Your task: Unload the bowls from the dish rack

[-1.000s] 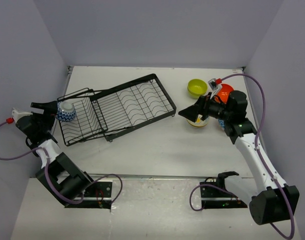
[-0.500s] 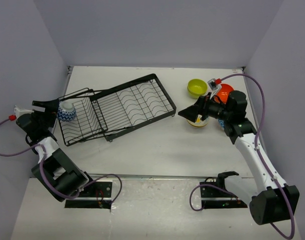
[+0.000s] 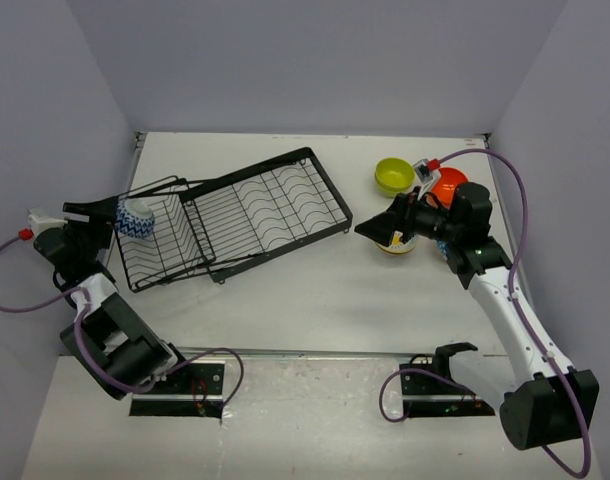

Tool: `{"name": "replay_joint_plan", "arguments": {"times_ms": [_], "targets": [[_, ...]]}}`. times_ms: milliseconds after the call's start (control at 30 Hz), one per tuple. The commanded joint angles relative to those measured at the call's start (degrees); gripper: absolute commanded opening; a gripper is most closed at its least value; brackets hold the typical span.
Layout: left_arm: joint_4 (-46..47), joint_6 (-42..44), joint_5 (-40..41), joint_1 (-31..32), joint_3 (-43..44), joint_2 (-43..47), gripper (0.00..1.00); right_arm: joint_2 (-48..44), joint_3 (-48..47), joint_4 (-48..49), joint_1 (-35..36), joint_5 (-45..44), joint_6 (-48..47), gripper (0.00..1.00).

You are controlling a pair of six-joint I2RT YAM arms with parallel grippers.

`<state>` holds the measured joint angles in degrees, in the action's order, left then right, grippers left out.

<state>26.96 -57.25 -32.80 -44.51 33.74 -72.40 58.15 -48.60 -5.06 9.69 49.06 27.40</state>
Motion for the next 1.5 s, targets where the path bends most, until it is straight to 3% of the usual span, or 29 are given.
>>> {"name": "replay_joint_plan", "arguments": {"times_ms": [0,200,267,600,1400,1467], "targets": [[4.7,-1.9,-1.7,0.3,-1.2,-1.2,0.75,-0.6,0.2,2.0,0.2,0.6,-0.6,0.99],[4.9,-2.2,-0.9,0.8,-1.3,-2.3,0.72,-0.4,0.2,2.1,0.5,0.5,-0.7,0.99],[5.2,-2.4,-0.5,1.3,-1.4,-2.7,0.66,-0.5,0.2,2.1,0.5,0.4,-0.8,0.99],[8.6,-4.5,0.9,3.9,-1.7,-4.9,0.53,-0.5,-0.1,1.6,0.6,0.2,-1.0,0.99],[17.4,-7.9,1.5,11.4,0.5,-12.5,0.51,-0.1,-0.2,0.9,0.6,-0.8,-1.7,0.99],[18.4,-8.5,1.2,11.6,0.4,-13.2,0.47,-0.1,-0.1,1.0,0.6,-0.8,-1.7,0.99]]}}
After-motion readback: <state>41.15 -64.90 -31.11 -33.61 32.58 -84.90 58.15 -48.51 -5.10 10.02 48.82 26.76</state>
